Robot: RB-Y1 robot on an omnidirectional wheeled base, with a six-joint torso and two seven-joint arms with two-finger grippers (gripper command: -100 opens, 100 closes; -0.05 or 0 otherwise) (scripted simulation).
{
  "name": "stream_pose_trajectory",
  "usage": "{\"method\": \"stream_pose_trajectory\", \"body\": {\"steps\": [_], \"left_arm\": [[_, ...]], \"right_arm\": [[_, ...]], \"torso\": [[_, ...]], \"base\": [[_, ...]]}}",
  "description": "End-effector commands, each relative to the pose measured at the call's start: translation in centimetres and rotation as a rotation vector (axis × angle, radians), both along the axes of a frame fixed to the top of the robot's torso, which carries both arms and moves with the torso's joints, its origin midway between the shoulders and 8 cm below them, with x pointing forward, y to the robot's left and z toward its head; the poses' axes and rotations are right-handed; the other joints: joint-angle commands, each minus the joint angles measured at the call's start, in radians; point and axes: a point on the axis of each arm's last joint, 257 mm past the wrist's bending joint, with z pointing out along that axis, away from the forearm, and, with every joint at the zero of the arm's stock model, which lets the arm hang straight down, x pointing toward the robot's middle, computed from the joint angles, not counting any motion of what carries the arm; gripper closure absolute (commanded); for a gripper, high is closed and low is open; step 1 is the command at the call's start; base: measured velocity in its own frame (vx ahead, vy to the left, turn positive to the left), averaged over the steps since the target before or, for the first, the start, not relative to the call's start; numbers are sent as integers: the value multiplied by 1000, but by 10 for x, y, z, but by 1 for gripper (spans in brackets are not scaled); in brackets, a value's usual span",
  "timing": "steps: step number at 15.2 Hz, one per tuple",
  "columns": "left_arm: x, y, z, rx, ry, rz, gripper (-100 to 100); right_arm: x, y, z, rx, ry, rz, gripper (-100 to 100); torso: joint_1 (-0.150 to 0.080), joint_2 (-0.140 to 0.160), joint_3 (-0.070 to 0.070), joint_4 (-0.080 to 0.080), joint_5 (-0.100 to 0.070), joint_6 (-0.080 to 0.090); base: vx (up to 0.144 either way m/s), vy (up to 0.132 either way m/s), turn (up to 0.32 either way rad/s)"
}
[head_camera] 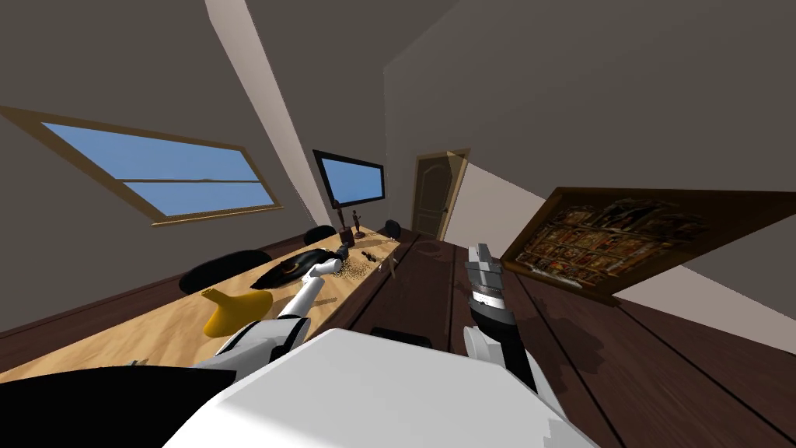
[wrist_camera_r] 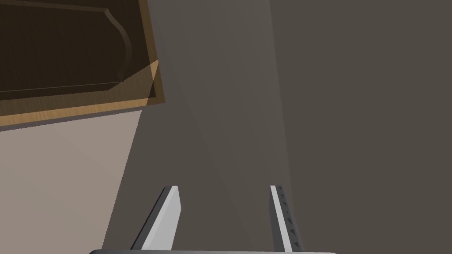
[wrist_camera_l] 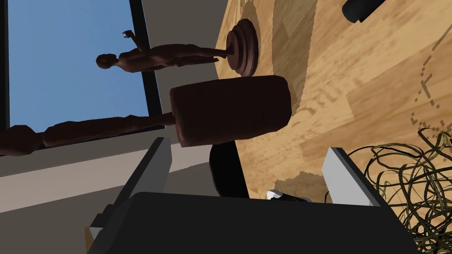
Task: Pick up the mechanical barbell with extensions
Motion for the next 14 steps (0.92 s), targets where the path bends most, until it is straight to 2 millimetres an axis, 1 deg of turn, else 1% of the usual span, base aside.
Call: {"method": "stream_pose_trajectory", "body": {"steps": [1, 2, 3, 4, 5, 6, 7, 8, 9, 10, 11, 12, 13, 14], "left_arm": [[-4, 0, -19, -27, 44, 10, -100], [-4, 0, -19, -27, 44, 10, -100], [3, -6, -22, -69, 65, 6, -100], [-2, -4, -32, -75, 85, 14, -100], [-3, -3, -35, -77, 91, 16, -100], [3, -12, -40, -120, 114, 10, -100], [-3, -9, -51, -127, 136, 20, -100], [-3, -9, -51, -127, 137, 20, -100], [1, -19, -57, -171, 164, 13, -100], [-3, -18, -64, -176, 179, 20, -100], [-4, -17, -66, -177, 182, 21, -100], [-1, -28, -74, -222, 213, 15, -100], [-5, -27, -79, -226, 225, 20, -100], [0, -39, -82, -265, 246, 7, -100]], "right_arm": [[0, 0, 0, 0, 0, 0, 0], [0, 0, 0, 0, 0, 0, 0], [0, 0, 0, 0, 0, 0, 0], [0, 0, 0, 0, 0, 0, 0], [0, 0, 0, 0, 0, 0, 0], [0, 0, 0, 0, 0, 0, 0], [0, 0, 0, 0, 0, 0, 0], [0, 0, 0, 0, 0, 0, 0], [0, 0, 0, 0, 0, 0, 0], [0, 0, 0, 0, 0, 0, 0], [0, 0, 0, 0, 0, 0, 0], [0, 0, 0, 0, 0, 0, 0], [0, 0, 0, 0, 0, 0, 0], [0, 0, 0, 0, 0, 0, 0]], "torso": [[0, 0, 0, 0, 0, 0], [0, 0, 0, 0, 0, 0], [-1, 1, 0, 0, 0, 0], [-1, 1, 0, 0, 0, 0], [-1, 0, 0, 0, 0, 0], [-1, 1, 0, 0, 0, 0], [-1, 0, 0, 0, 0, 0], [-1, 0, 0, 0, 0, 0], [-1, 0, 0, 0, 0, 0], [-1, 0, 0, 0, 0, 0], [0, 0, 0, 0, 0, 0], [0, 0, 0, 0, 0, 0], [0, -1, 0, 0, 0, 0], [0, -1, -1, 0, 0, 0]], "base": [[33, 22, -17], [20, 11, 7], [27, 16, -23], [33, 22, -45], [26, 17, -26], [40, 16, -34], [46, 24, -37], [33, 22, -19], [42, 26, -30], [46, 31, -40], [34, 25, -19], [46, 28, -29], [54, 31, -38], [59, 32, -45]]}}
